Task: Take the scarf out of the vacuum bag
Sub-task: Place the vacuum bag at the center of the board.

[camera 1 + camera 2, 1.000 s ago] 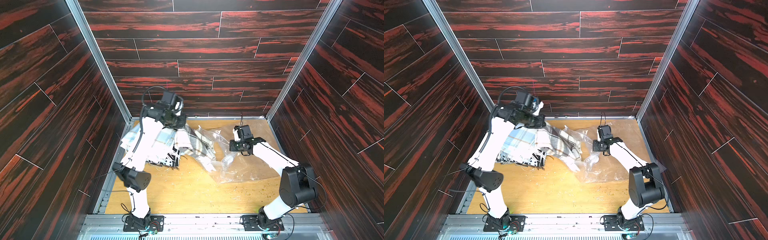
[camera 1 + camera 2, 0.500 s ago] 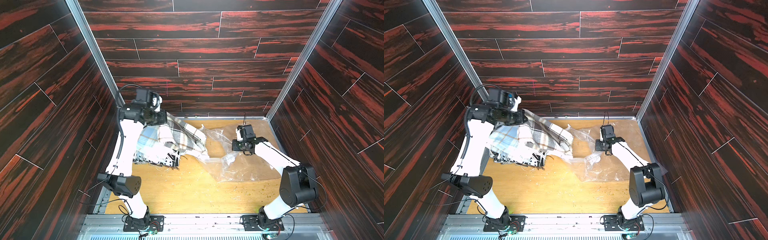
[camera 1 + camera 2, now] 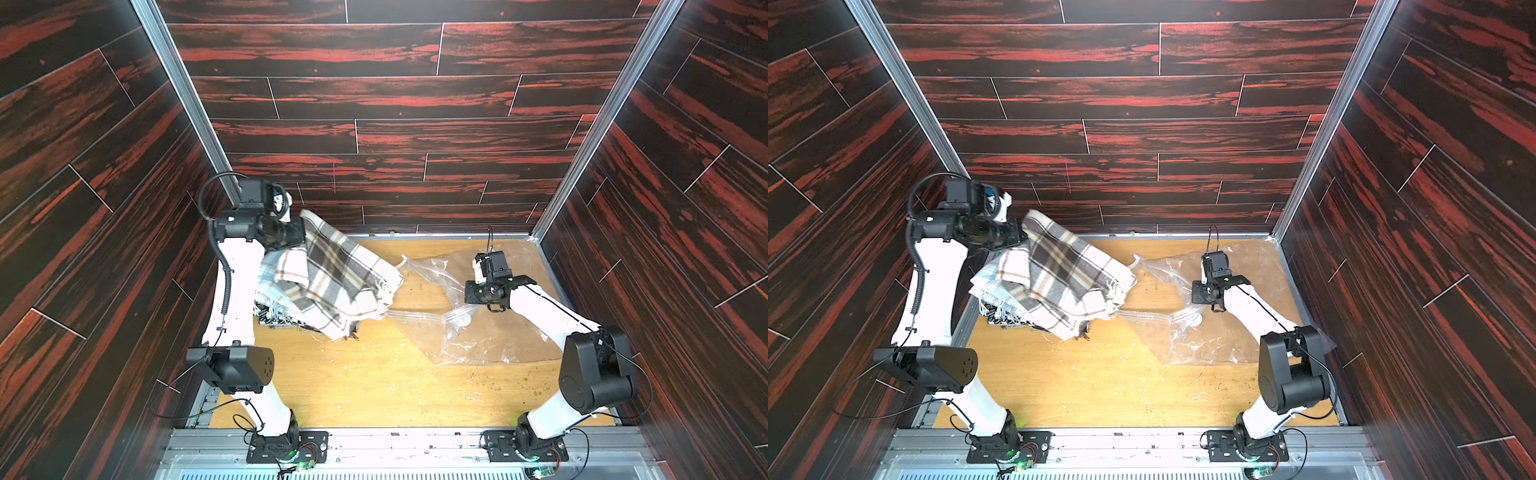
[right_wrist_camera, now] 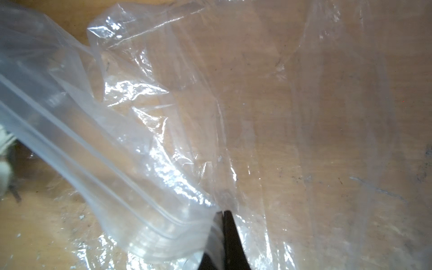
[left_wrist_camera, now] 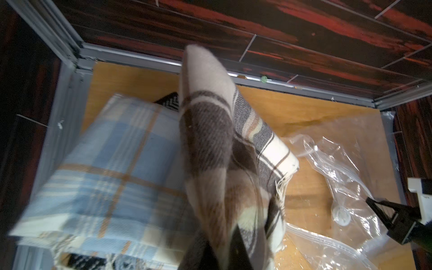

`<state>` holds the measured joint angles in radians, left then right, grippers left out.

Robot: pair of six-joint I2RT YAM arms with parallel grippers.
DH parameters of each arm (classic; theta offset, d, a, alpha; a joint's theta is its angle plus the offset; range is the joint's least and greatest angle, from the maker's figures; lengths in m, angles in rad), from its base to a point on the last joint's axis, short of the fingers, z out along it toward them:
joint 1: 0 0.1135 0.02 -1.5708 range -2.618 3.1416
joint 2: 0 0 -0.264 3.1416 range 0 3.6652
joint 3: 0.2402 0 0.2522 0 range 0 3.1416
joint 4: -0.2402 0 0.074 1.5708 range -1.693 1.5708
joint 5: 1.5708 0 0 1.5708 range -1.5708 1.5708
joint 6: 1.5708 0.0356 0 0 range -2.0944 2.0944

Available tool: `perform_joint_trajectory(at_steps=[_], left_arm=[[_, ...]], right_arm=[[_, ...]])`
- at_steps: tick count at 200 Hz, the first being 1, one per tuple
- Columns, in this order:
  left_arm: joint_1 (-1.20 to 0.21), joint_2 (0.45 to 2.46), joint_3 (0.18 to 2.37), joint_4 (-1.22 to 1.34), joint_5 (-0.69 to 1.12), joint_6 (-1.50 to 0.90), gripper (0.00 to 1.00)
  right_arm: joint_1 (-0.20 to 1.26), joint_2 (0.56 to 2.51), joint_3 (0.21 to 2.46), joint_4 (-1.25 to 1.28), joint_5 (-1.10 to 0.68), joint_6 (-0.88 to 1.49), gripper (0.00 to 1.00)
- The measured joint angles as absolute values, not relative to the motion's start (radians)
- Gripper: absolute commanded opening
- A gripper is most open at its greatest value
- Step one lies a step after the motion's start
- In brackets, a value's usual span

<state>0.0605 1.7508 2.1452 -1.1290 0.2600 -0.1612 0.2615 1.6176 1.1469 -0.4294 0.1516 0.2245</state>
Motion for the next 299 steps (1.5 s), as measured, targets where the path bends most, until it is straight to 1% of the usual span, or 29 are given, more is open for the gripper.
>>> perform_joint_trajectory(at_steps=[49,109,113,119,120,123,124,125,127,129,131,137,139,141,195,240,269,299], left_arm=[[0.112,1.734,2.119,-1.103,0.234,-0.173,0.0],[0.233,1.667,1.941,-0.986,0.19,-0.216,0.0],[0.241,1.667,1.931,-0.977,0.189,-0.218,0.07],[0.25,1.67,1.919,-0.967,0.187,-0.221,0.28],[0.251,1.67,1.919,-0.966,0.187,-0.221,0.3],[0.255,1.674,1.914,-0.963,0.184,-0.218,0.45],[0.256,1.674,1.913,-0.963,0.183,-0.22,0.48],[0.257,1.675,1.913,-0.963,0.183,-0.221,0.53],[0.258,1.676,1.912,-0.961,0.181,-0.222,0.6],[0.261,1.679,1.912,-0.959,0.178,-0.223,0.71],[0.262,1.681,1.912,-0.955,0.173,-0.224,0.78],[0.267,1.686,1.912,-0.943,0.167,-0.226,0.94],[0.269,1.688,1.912,-0.939,0.165,-0.228,0.98],[0.27,1.689,1.912,-0.934,0.163,-0.229,1.0],[0.281,1.687,1.841,-0.829,0.16,-0.274,1.0],[0.27,1.655,1.682,-0.708,0.282,-0.348,1.0],[0.197,1.651,1.6,-0.641,0.325,-0.377,1.0],[0.108,1.696,1.587,-0.603,0.327,-0.395,1.0]], right_arm=[[0.259,1.618,1.14,-0.429,0.16,0.224,0.0],[0.252,1.618,1.14,-0.43,0.162,0.224,0.0],[0.252,1.618,1.14,-0.43,0.162,0.224,0.0],[0.252,1.618,1.14,-0.43,0.162,0.224,0.0],[0.252,1.618,1.14,-0.431,0.162,0.224,0.0],[0.252,1.618,1.14,-0.431,0.162,0.224,0.0],[0.252,1.618,1.14,-0.431,0.162,0.224,0.0],[0.252,1.618,1.14,-0.431,0.162,0.224,0.0],[0.252,1.618,1.14,-0.431,0.162,0.224,0.0],[0.252,1.618,1.14,-0.432,0.162,0.224,0.0],[0.252,1.618,1.14,-0.432,0.162,0.224,0.0],[0.252,1.618,1.14,-0.432,0.162,0.224,0.0],[0.252,1.618,1.14,-0.432,0.162,0.224,0.0],[0.252,1.618,1.14,-0.432,0.162,0.224,0.0],[0.252,1.618,1.14,-0.434,0.162,0.224,0.0],[0.251,1.618,1.14,-0.434,0.158,0.224,0.0],[0.251,1.618,1.14,-0.433,0.147,0.225,0.0],[0.25,1.618,1.14,-0.434,0.132,0.225,0.0]])
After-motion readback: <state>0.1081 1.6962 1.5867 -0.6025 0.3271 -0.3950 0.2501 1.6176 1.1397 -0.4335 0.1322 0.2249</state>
